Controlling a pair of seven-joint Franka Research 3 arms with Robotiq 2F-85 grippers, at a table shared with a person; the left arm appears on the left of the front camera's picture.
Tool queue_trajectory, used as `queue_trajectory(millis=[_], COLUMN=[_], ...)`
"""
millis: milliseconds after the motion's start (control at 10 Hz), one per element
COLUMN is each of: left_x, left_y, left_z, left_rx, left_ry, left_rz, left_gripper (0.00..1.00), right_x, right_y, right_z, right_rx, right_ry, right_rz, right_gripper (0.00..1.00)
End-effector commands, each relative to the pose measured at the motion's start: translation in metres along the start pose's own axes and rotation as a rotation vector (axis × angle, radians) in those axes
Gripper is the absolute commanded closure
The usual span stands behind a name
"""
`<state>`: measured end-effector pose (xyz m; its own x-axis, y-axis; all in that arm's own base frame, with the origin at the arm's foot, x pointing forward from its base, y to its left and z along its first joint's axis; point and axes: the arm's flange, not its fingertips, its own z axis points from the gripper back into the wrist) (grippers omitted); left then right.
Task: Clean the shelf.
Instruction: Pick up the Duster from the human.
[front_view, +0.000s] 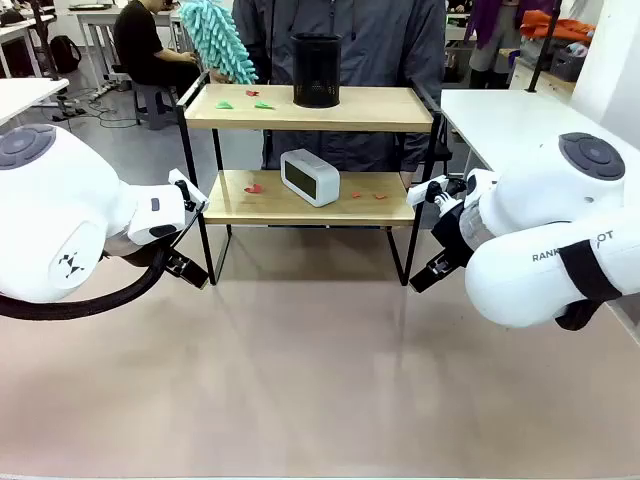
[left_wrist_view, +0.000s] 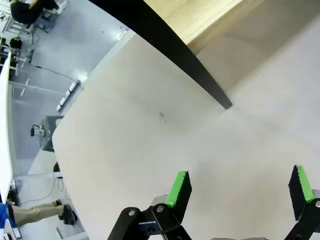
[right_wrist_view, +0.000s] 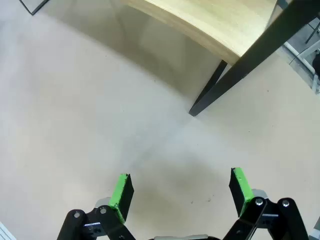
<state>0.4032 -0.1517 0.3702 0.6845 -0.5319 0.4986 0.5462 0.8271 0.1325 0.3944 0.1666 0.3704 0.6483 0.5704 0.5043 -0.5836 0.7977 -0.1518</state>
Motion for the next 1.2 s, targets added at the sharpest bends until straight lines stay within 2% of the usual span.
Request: queue_trajectory(millis=[0,1100], left_x=[0.0,0.0], left_y=[0.0,-0.0001], left_z=[0.0001,0.0], left_rx=[0.0,0.0], left_ry=[0.0,0.0], left_rz=[0.0,0.0], left_gripper=[0.0,0.0], right_x=[0.0,0.0], right_y=[0.0,0.0001], right_z=[0.0,0.0], right_rx=[0.0,0.0], right_ry=[0.0,0.0], right_rz=[0.0,0.001], right_gripper=[0.0,0.0])
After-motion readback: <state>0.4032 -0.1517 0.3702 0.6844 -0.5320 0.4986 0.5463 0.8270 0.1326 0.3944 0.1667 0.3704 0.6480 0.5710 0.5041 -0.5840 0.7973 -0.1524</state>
